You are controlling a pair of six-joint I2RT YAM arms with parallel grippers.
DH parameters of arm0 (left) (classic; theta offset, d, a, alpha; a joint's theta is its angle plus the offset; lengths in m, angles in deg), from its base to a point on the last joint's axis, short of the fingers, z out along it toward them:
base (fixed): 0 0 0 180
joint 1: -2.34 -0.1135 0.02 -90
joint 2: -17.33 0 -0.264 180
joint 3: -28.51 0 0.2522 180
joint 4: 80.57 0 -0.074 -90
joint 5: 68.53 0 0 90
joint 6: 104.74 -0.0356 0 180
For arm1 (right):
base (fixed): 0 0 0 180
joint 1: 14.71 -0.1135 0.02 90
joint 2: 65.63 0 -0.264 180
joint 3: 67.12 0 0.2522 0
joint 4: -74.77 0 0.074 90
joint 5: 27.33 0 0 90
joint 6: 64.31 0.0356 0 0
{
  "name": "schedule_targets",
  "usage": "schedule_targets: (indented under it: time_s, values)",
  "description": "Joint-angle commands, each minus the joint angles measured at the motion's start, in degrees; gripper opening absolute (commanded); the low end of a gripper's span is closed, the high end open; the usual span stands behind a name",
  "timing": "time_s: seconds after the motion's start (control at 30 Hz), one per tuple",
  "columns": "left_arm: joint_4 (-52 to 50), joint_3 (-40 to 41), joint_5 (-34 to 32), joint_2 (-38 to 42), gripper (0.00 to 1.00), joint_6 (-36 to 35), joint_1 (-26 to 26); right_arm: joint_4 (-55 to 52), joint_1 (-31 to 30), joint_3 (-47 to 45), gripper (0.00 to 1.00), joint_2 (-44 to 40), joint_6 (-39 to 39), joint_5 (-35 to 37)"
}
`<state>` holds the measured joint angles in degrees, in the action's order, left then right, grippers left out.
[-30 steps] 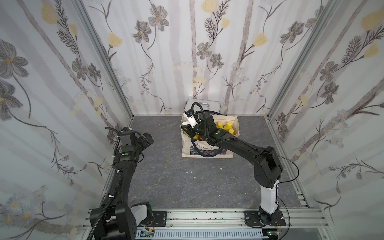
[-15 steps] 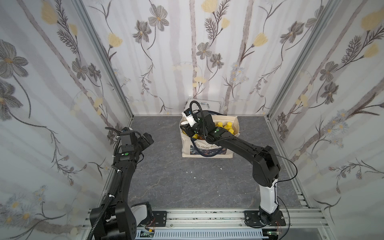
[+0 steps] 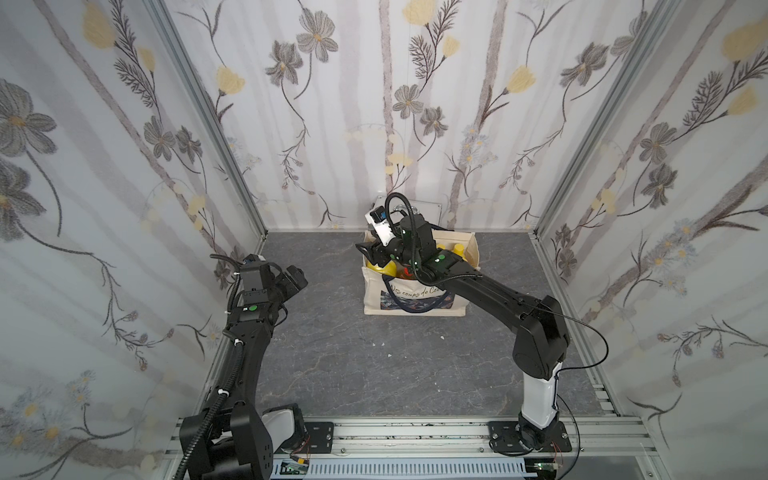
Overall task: Pack dish soap into the shopping bag
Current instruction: Place the bottle of dish soap in the shopping bag, then reset both arms
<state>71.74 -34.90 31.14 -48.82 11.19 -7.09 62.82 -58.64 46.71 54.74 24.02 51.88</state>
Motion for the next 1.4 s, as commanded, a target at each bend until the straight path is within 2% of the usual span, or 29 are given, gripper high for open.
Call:
schedule_targets:
  time_s: [0.0,0.1,0.43,0.7,0.83,0.97,1.03,1.17,1.23,1.3,1.37]
  values:
    - [1.2,-0.2,0.0,0.1,1.0,0.7,0.1,0.7,-0.1,0.7,0.65,-1.5,-0.7,0.9]
    - [1.0,-0.1,-0.3,0.1,1.0,0.7,0.1,-0.2,0.0,0.6,0.7,-3.0,-0.8,1.6]
    - [0.5,-0.3,-1.3,0.8,1.0,0.4,0.0,-3.3,0.0,-0.7,0.75,-9.1,-0.1,6.6]
    - [0.9,0.1,-4.0,3.3,1.0,-0.7,2.5,-3.3,2.6,-13.0,0.78,-23.3,0.4,13.9]
    - [3.2,1.4,-6.3,5.9,1.0,-2.2,6.1,-3.1,5.5,-22.3,0.8,-32.3,0.6,18.7]
    - [11.9,7.8,-9.9,9.2,1.0,-5.3,9.5,-0.9,12.1,-35.4,0.84,-41.4,2.9,22.5]
    - [18.2,12.4,-13.3,9.3,1.0,-6.5,10.1,3.5,15.2,-43.4,0.93,-45.6,3.1,25.4]
    - [23.3,16.1,-17.5,5.2,1.0,-10.7,10.2,13.6,22.3,-58.7,1.0,-52.8,5.4,30.8]
    - [26.3,17.7,-19.9,2.3,1.0,-12.3,10.1,19.9,25.7,-65.7,1.0,-55.5,6.8,33.2]
    - [34.0,21.1,-20.6,-0.4,1.0,-14.4,10.2,27.0,29.5,-72.1,1.0,-57.2,6.9,35.7]
    - [45.8,26.2,-21.4,-3.4,1.0,-16.7,10.2,33.4,33.3,-77.7,1.0,-57.6,6.9,37.9]
